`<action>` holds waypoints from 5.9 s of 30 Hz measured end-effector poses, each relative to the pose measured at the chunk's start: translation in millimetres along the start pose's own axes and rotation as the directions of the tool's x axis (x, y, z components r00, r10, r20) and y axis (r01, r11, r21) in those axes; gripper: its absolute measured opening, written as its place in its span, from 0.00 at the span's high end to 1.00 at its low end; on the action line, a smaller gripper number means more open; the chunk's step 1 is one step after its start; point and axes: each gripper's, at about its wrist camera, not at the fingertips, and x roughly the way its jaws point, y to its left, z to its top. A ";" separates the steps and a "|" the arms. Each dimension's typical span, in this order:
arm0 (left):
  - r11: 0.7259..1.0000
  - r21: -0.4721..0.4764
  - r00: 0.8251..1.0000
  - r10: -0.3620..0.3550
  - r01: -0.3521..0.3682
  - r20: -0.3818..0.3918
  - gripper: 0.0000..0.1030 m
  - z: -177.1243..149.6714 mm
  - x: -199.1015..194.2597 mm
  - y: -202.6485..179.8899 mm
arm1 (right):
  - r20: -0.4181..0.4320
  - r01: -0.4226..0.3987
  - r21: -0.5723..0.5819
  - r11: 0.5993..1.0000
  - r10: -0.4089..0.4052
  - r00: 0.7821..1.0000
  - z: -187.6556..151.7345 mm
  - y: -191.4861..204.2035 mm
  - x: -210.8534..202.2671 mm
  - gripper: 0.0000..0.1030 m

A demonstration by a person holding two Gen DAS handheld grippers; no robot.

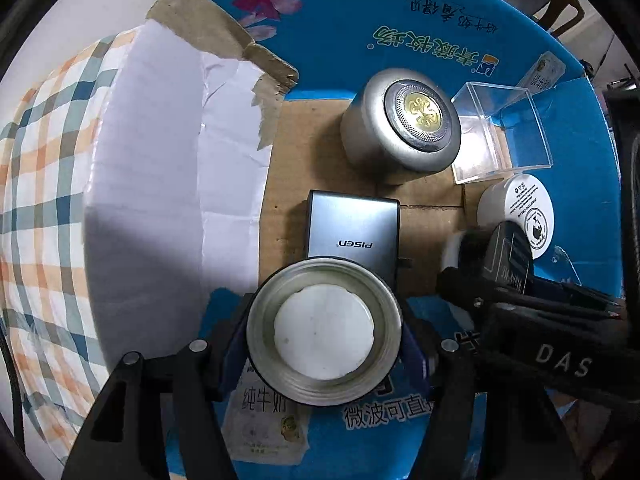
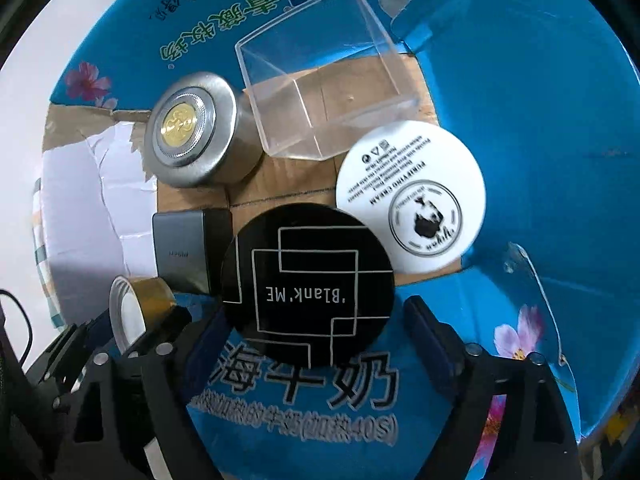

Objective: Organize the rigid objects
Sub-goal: 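Open both grippers to release the tin and compact, then withdraw, then move the right gripper to the small bottle while the left gripper approaches the white earbud case, then grasp the small bottle with the right gripper while the left gripper grasps the earbud case, then carry the bottle and earbud case into the blue box with both grippers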

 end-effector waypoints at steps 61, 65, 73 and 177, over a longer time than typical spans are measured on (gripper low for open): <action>0.996 -0.019 0.905 0.088 -0.088 0.417 0.00 -114.5 -256.6 -65.0 | 0.520 0.102 -0.222 0.970 0.029 0.854 -191.7 -24.6 -300.2 0.00; 0.996 -0.023 0.902 0.091 -0.089 0.421 0.00 -120.8 -261.4 -72.0 | 0.521 0.089 -0.202 0.975 0.030 0.853 -190.2 -40.3 -299.7 0.00; 0.997 -0.015 0.902 0.071 -0.072 0.426 0.00 -121.0 -248.2 -94.6 | 0.415 0.003 0.035 0.999 -0.017 0.910 -157.3 -151.8 -264.5 0.00; 0.819 0.569 0.989 0.136 -0.078 -0.059 0.50 -14.3 90.9 -438.2 | 0.016 0.190 0.336 0.922 -0.207 0.978 -95.6 -440.3 -73.5 0.74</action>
